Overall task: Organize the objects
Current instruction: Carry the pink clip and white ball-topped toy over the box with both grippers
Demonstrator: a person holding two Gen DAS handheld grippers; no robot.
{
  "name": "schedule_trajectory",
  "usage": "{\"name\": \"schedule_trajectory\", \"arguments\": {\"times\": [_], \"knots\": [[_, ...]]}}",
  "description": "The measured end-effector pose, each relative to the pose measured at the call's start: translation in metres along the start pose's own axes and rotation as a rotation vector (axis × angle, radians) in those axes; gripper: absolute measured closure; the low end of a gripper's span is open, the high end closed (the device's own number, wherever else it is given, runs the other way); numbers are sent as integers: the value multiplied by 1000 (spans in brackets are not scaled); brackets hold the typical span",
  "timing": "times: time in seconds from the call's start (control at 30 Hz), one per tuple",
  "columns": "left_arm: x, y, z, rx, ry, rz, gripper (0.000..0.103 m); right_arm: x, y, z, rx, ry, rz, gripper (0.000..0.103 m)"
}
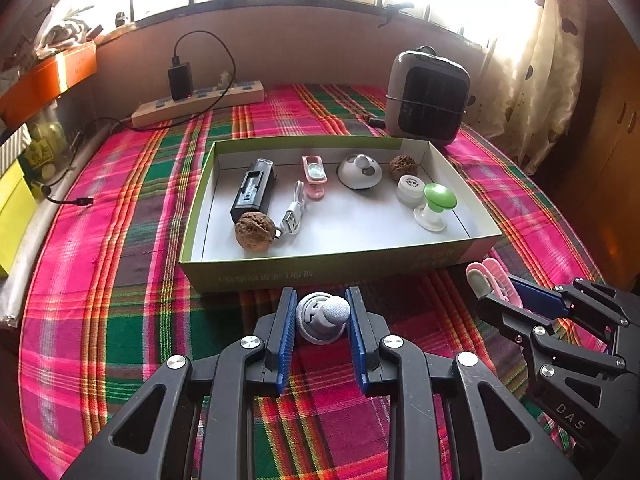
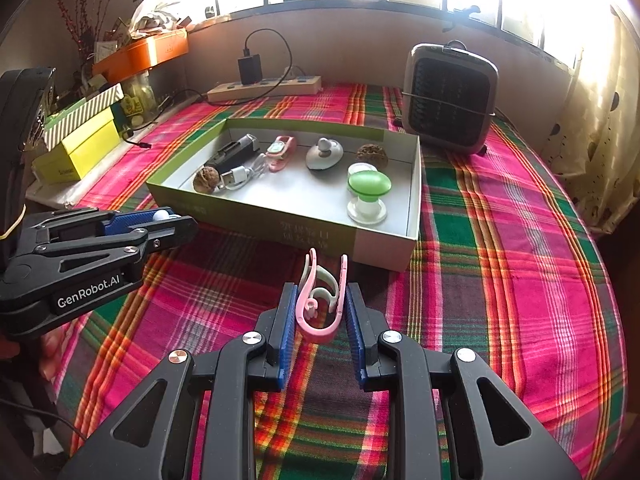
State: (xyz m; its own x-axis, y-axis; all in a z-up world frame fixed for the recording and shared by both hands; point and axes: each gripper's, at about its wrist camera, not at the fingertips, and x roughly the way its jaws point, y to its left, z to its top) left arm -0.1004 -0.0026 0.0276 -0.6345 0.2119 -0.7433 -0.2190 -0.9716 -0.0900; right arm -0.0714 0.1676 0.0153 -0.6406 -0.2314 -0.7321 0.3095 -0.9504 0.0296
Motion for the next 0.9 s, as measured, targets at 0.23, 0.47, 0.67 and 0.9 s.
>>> {"name": "schedule_trajectory", "arguments": {"times": [0.23,0.47,0.67,0.9], "knots": [[-6,0,8,-2,-17,-14,81,-6,-2,13,1,-29,19,79],[-6,-1,19,-2,-28,-15,81,-8,-4,30,-11,-59,32,79],[-2,0,28,-7,-34,-23,81,3,-9,47,-15,-51,72,79],[10,4,38,-16,-30,-12,81,22,-12,66,-37,-30,100,79]]}}
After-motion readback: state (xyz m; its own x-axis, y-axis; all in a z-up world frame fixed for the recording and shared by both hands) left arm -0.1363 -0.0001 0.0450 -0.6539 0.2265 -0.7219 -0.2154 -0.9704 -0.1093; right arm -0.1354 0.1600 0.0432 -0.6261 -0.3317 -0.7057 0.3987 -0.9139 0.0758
